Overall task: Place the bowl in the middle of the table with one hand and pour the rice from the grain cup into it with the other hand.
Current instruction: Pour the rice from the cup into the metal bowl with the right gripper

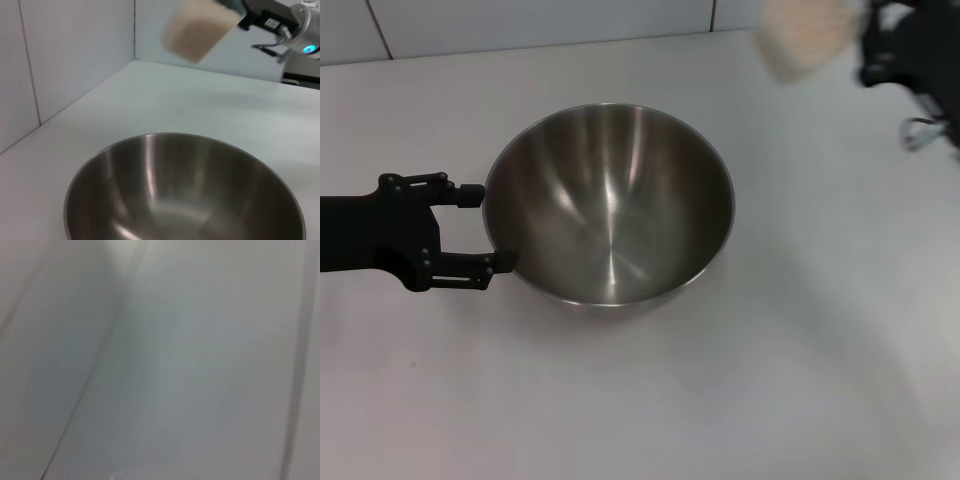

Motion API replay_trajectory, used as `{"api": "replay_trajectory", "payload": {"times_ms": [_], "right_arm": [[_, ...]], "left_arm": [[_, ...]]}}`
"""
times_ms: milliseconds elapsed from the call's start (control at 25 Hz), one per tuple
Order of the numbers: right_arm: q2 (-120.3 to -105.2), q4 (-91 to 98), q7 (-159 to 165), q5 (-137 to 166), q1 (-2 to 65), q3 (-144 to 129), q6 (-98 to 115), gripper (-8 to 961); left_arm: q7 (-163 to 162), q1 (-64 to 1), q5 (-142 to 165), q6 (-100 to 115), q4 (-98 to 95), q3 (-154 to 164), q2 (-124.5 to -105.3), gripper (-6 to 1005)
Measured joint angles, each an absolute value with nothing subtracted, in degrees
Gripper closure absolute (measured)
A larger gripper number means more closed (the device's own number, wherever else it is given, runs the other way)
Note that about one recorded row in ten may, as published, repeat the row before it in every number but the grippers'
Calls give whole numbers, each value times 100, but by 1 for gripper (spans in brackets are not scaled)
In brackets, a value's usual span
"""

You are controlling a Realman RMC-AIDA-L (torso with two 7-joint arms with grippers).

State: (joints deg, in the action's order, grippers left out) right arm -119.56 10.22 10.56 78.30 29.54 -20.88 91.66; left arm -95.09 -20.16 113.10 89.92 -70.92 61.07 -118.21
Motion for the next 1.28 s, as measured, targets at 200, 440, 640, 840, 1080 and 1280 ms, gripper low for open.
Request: {"api": "replay_trajectory", "payload": {"times_ms": [200, 440, 640, 840, 1080, 1280], "right_arm": [[-11958, -154, -2060, 7839, 3587, -2256, 8940, 925], [-11983, -1436, -6563, 7839, 3955, -2199, 8434, 915], [-11986, -1755, -9067, 8195, 3945, -2181, 8385, 907], [-11987, -1883, -11237, 8430, 3893, -2179, 8287, 898], [-11987, -1948, -13515, 8560, 3933, -2181, 8165, 888], [-11987, -1917, -14530, 8914, 3991, -2189, 7990, 880]], "left_arm": [[-9509, -2020, 11310, 8991, -7093, 6106, -11820, 136], [-9512, -2030, 11310, 8991, -7128, 6107, -11821, 136], [-9514, -2054, 11310, 8991, -7099, 6107, -11821, 136], [-9516, -2061, 11310, 8991, -7095, 6118, -11821, 136], [-9518, -2075, 11310, 8991, -7054, 6155, -11821, 135], [-9518, -2102, 11311, 8991, -7025, 6160, -11821, 135]]}}
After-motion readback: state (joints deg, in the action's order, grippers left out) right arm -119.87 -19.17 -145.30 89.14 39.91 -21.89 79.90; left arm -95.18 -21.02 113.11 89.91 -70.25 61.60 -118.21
